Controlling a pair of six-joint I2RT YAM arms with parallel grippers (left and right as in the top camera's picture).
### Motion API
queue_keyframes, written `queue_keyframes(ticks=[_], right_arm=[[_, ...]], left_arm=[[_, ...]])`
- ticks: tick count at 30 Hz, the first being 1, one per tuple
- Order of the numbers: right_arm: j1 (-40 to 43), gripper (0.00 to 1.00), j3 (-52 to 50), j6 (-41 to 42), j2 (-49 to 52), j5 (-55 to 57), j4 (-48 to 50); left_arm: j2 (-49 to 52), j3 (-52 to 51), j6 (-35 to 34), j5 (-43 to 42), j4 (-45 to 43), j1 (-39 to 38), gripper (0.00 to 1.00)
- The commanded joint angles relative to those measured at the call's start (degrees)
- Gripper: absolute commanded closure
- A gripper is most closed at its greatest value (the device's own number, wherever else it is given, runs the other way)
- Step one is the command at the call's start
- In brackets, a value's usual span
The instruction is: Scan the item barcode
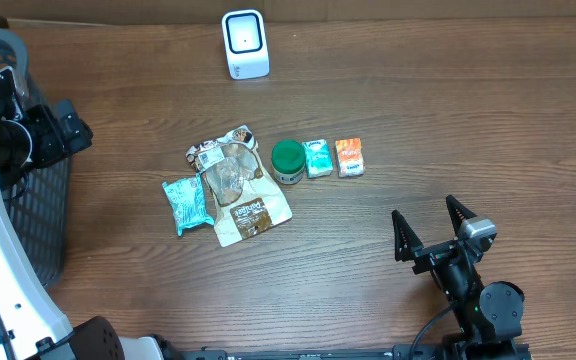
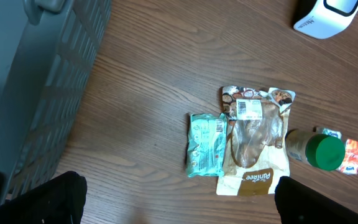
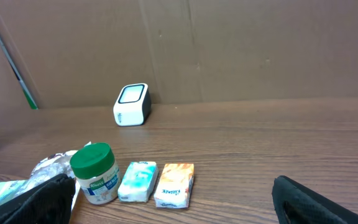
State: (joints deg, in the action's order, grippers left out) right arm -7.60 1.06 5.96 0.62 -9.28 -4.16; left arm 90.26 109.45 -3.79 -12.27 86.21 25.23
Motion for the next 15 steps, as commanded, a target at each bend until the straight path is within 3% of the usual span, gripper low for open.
queue_keyframes(ticks=[1,15], right_arm=[[-0.33,0.0,-0.59,0.07,-0.46,-1.81,0.44],[-0.33,0.0,2.45,0.09,-0.46,-3.91,-0.02]], left_arm=[[0.52,1.27,1.7,-1.07,0.15,-0.04,0.0],[0.52,1.27,1.7,-1.07,0.15,-0.04,0.0]])
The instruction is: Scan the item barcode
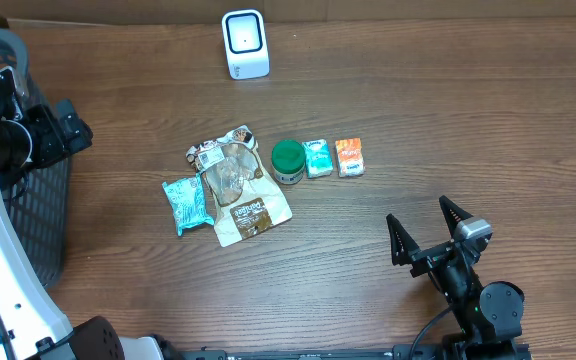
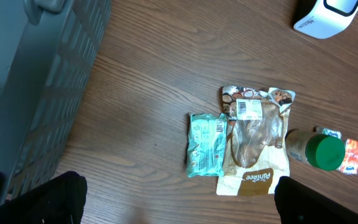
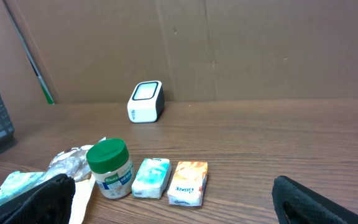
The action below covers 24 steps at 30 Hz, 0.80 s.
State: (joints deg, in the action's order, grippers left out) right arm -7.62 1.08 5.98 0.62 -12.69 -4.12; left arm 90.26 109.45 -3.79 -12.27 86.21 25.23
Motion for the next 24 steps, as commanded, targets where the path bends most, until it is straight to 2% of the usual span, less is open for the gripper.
queue_keyframes(ticks=[1,14,18,24], right_arm=[[-0.31,0.0,2.86,0.07,-0.46,-0.5,-0.66],[-0.31,0.0,14.93,0.04,2.14,-0.46,-12.68],[-0.31,0.0,21.0,0.04,7.65,-0.48,-16.74],[-0.31,0.0,34.07,0.02,22.16,-1.4,-24.09]], left_arm=[[0.52,1.27,1.7,-1.07,0.15,-0.04,0.0],[0.52,1.27,1.7,-1.07,0.15,-0.04,0.01],[0.52,1.27,1.7,-1.07,0.15,-0.04,0.0],[0.52,1.27,1.7,-1.07,0.15,-0.04,0.0]])
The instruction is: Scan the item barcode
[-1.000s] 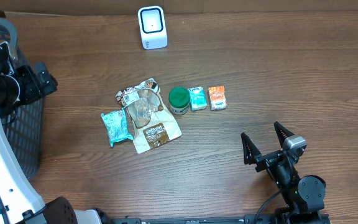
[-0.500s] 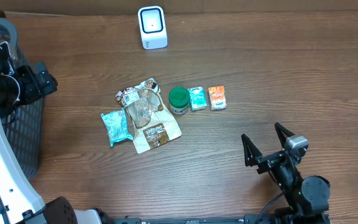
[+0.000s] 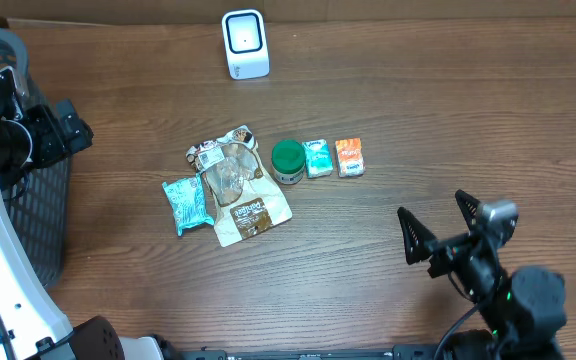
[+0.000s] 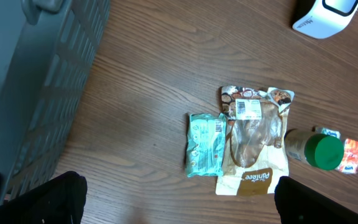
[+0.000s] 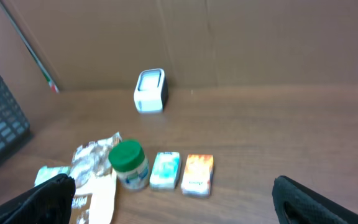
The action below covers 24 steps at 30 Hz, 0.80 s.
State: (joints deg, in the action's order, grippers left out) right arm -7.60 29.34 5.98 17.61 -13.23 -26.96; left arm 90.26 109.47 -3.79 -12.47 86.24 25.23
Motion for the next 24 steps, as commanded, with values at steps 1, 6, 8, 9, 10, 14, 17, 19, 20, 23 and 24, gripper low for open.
queue_keyframes(ticks=[1,6,8,9,10,14,17,19,20,23,24], right_arm=[[-0.33,0.0,8.72,0.02,8.46,-1.68,-2.93],[-0.33,0.0,22.47,0.0,23.71,-6.78,-11.5],[-0.33,0.0,28.2,-0.02,30.01,-8.83,-15.5],[-0.33,0.0,31.08,0.0,33.24,-10.08,-17.49],[-0.33,0.0,33.44,0.0,35.98,-11.23,-19.04],[-0.33,0.0,40.35,0.2,45.88,-15.65,-22.47],[-0.33,0.0,40.79,0.26,50.86,-20.37,-19.93],[-0.33,0.0,40.79,0.26,53.81,-23.04,-17.97],[-0.39,0.0,40.79,0.28,55.45,-23.34,-17.07],[-0.7,0.31,40.79,3.43,60.02,-23.28,-15.1],[-0.72,0.47,40.76,4.87,61.53,-23.26,-14.45]], left_arm=[[0.52,1.25,1.7,-0.87,0.13,-0.04,0.0],[0.52,1.25,1.7,-0.87,0.13,-0.04,0.01],[0.52,1.25,1.68,-0.87,0.13,-0.04,0.0],[0.52,1.25,1.7,-0.87,0.13,-0.04,0.0],[0.52,1.25,1.68,-0.87,0.13,-0.04,0.01],[0.52,1.25,1.7,-0.87,0.13,-0.04,0.01],[0.52,1.25,1.68,-0.87,0.13,-0.04,0.0],[0.52,1.25,1.68,-0.85,0.13,-0.04,0.0],[0.52,1.25,1.68,-0.87,0.13,-0.04,0.01],[0.52,1.25,1.68,-0.85,0.13,-0.04,0.01],[0.52,1.25,1.7,-0.87,0.13,-0.04,0.01]])
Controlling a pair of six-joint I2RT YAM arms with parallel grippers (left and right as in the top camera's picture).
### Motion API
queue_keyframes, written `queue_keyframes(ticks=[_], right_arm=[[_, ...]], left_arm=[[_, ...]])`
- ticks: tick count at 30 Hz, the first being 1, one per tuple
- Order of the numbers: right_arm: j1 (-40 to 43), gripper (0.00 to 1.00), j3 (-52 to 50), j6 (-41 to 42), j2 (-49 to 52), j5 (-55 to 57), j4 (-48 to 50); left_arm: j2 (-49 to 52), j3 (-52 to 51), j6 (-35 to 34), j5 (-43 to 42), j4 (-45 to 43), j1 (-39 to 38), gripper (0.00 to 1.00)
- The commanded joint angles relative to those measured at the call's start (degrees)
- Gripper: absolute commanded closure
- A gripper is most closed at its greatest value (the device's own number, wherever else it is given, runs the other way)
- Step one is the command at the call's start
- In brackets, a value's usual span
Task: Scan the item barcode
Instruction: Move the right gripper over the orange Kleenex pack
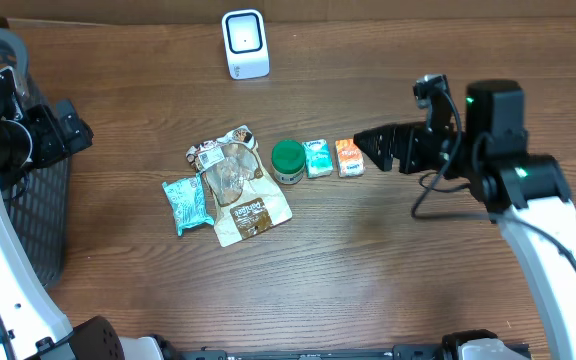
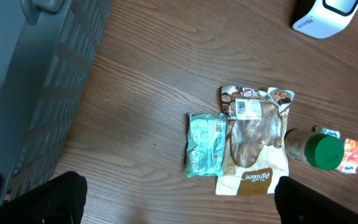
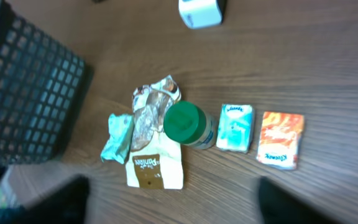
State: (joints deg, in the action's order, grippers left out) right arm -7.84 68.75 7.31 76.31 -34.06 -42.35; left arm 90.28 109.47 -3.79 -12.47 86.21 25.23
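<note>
The white barcode scanner stands at the table's far edge. In the middle lie a green-lidded jar, a teal tissue pack, an orange tissue pack, a brown-and-clear snack bag and a teal packet. My right gripper hangs open above the table just right of the orange pack, holding nothing; its view is blurred. My left gripper is open and empty beside the basket, far left of the items.
A dark grey mesh basket stands at the left edge of the table, also filling the left of the left wrist view as basket. Bare wooden tabletop lies in front of the items.
My right arm has moved from the table's front right, up and back toward the items. Its gripper now hangs by the orange pack, looking down on the row. The left arm stayed still.
My right gripper rested open near the front right edge, looking level across the table at the items and scanner. It then stood a little higher and tilted. Now it is over the table beside the orange pack. The items, the scanner and my left arm kept their places throughout.
</note>
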Motion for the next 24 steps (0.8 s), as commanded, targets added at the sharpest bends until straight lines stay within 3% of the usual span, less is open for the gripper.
queue_keyframes(ticks=[1,4,9,19,24], right_arm=[[-0.55,0.56,1.36,5.07,4.26,-2.25,1.57],[-0.94,0.7,1.36,11.17,8.57,0.22,2.99],[-3.3,0.84,1.36,16.92,13.66,7.52,4.7],[-11.28,0.96,1.33,24.68,19.37,26.6,9.27],[-12.15,0.96,1.33,27.26,23.8,27.58,11.52]], left_arm=[[0.5,1.25,1.7,-0.87,0.15,-0.04,0.0],[0.5,1.25,1.7,-0.87,0.15,-0.04,0.01],[0.5,1.25,1.68,-0.87,0.15,-0.04,0.0],[0.5,1.25,1.68,-0.87,0.15,-0.04,0.0],[0.5,1.25,1.7,-0.85,0.15,-0.04,0.0]])
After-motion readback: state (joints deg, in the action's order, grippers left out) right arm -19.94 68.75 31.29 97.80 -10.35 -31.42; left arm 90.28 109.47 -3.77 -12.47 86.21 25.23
